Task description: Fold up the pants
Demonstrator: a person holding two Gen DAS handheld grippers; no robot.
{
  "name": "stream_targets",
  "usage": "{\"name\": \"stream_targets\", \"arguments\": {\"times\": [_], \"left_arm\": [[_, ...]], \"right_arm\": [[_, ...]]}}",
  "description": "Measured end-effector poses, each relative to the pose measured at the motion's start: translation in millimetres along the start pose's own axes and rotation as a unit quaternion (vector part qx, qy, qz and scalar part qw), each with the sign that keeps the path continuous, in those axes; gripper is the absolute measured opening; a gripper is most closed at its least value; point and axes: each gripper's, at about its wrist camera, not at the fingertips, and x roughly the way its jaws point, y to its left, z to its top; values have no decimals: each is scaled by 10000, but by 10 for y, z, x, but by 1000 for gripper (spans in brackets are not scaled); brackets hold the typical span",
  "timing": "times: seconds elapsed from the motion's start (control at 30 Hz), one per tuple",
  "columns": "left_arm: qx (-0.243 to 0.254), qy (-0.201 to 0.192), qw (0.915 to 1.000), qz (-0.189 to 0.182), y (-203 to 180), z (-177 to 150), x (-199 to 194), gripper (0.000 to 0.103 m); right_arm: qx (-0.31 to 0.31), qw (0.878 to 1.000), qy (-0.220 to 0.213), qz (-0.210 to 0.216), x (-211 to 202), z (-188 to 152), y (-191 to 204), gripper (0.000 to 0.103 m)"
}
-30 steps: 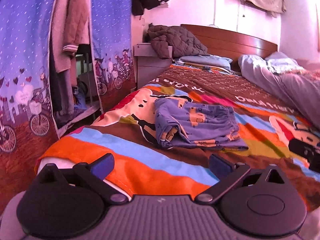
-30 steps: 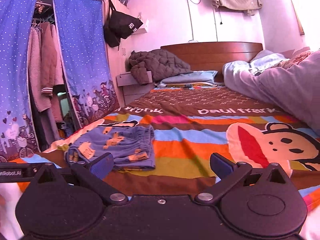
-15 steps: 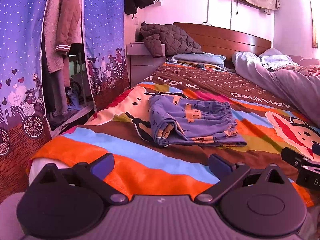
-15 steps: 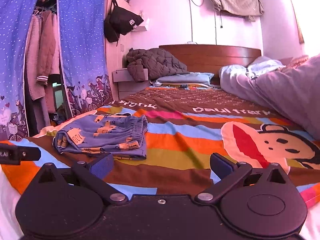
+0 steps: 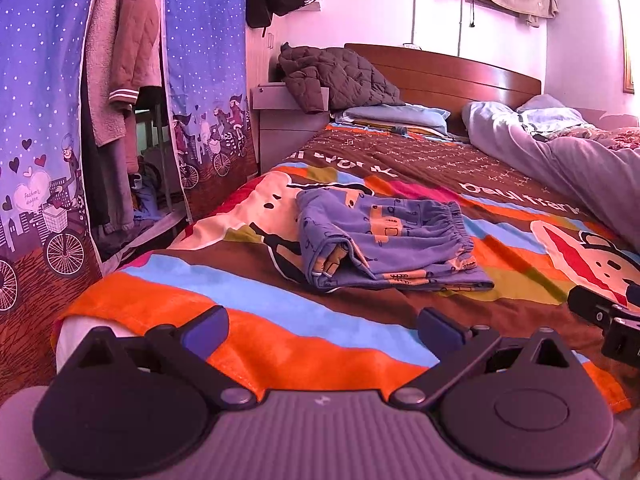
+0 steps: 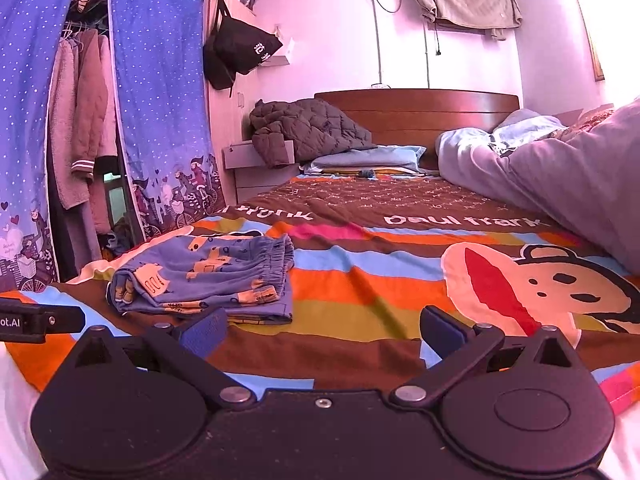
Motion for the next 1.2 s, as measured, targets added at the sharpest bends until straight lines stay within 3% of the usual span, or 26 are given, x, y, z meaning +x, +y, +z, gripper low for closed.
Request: {"name": "stream_targets", "arguments": {"times": [1.2], "left_arm": [[267, 115, 9996, 2, -50, 5, 11, 103]], "right_arm": [[39, 9999, 130, -29, 8, -16, 11, 102]]}}
